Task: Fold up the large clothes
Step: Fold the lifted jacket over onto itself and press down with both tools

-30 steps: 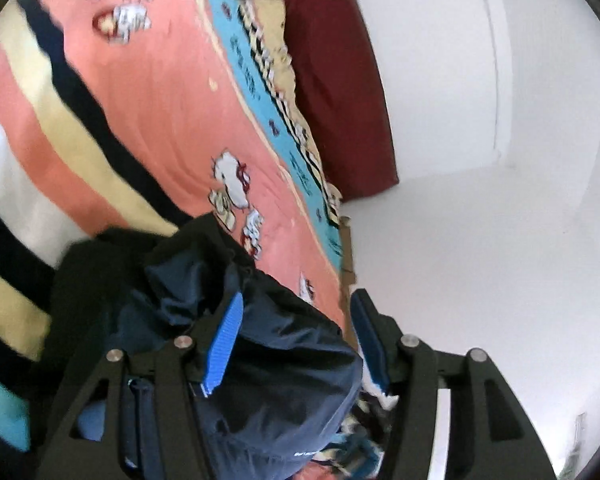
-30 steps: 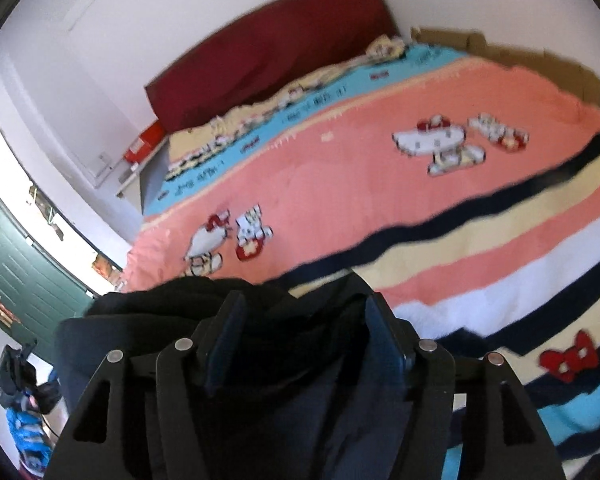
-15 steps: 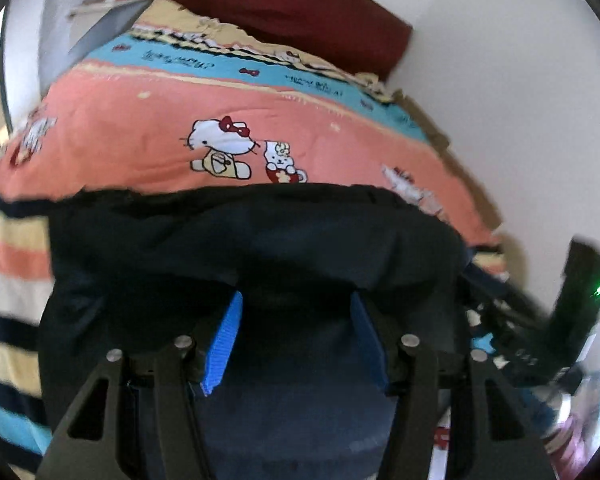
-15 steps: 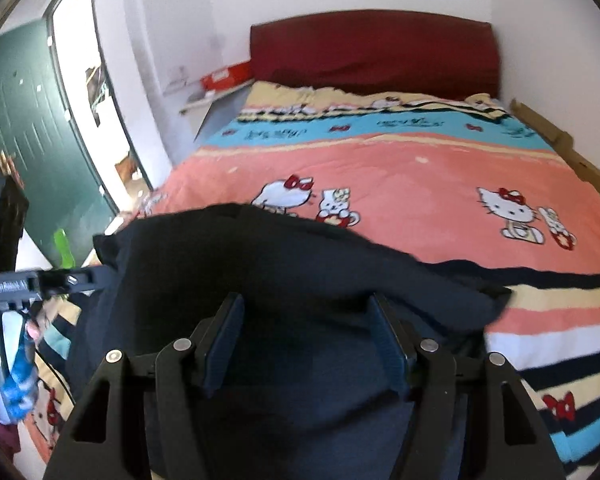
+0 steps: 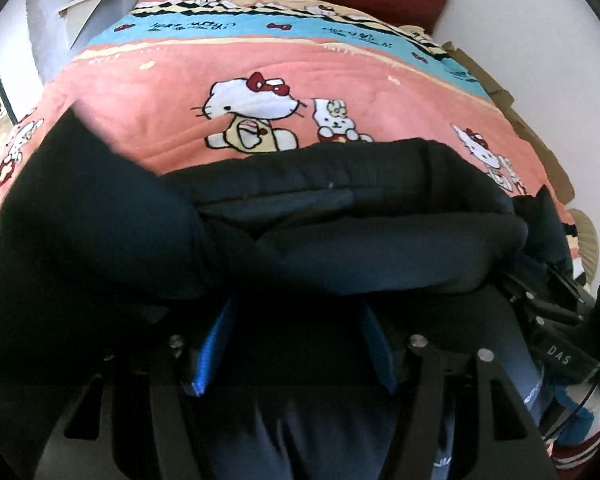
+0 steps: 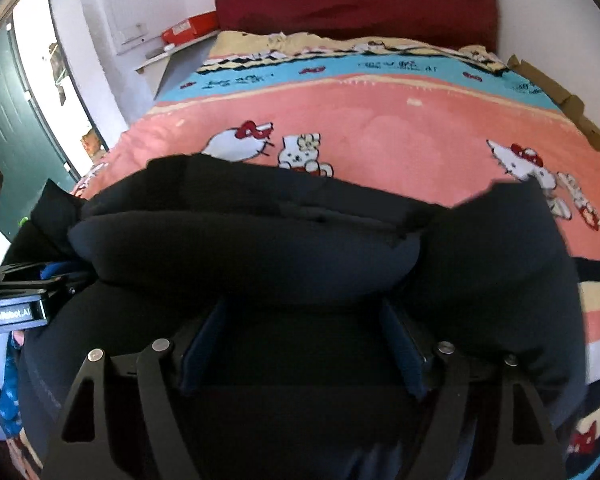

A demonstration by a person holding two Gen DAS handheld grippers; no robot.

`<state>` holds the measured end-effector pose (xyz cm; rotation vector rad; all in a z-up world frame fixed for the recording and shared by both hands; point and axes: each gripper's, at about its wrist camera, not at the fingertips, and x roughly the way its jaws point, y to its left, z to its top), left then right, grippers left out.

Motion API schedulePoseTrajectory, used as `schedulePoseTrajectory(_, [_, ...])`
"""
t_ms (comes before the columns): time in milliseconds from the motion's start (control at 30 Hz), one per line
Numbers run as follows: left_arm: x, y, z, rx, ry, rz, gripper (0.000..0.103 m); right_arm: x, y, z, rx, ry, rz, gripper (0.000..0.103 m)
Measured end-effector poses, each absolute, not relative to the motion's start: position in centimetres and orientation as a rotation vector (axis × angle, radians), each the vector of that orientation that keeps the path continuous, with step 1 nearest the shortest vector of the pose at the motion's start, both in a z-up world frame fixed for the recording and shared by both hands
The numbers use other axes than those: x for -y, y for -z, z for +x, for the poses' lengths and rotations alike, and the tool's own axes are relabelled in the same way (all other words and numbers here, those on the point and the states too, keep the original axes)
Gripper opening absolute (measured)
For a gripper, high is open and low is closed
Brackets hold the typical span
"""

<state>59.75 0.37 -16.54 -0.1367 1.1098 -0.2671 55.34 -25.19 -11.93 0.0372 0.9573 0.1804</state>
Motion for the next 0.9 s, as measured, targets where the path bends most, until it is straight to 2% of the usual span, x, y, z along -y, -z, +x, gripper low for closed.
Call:
schedulePoseTrajectory(233, [-0.6,16.3,59.8,-1.125,0.263,-0.123,0.060,25.0,12.9,56.0,-0.970,-0.177,0.033,0.075])
schedulePoseTrajectory(333, [-1.8,14.0,58.5,-1.083,0.286,-0.102,0.060,25.5,11.3,55.5,-0.976,-0.197,0.050,0.075])
schedulePoseTrajectory(467, [-5.8,12.3,57.6,-1.040,0.225,-0.096,0.060,27.7,8.5,52.9,-0.887,-0.190,0.027,0.075])
schedulePoseTrajectory(633, [-9.4,15.7,58.7,-1.110,0.140,-0.137,0.061,31.4,10.8,52.8,-0.939,-0.133,0.091,0.075])
schedulePoseTrajectory(733, [-9.3,17.3,58.0,-1.064,0.158,-0.154,0.067,31.8,13.3,53.2,-0.963,-0.153,0.129,0.078])
schedulePoseTrajectory(900, [-9.9,18.5,57.3,-1.046,0.175,-0.208,0.068,31.9,15.2,53.3,-0.931,-0.173,0.178,0.080])
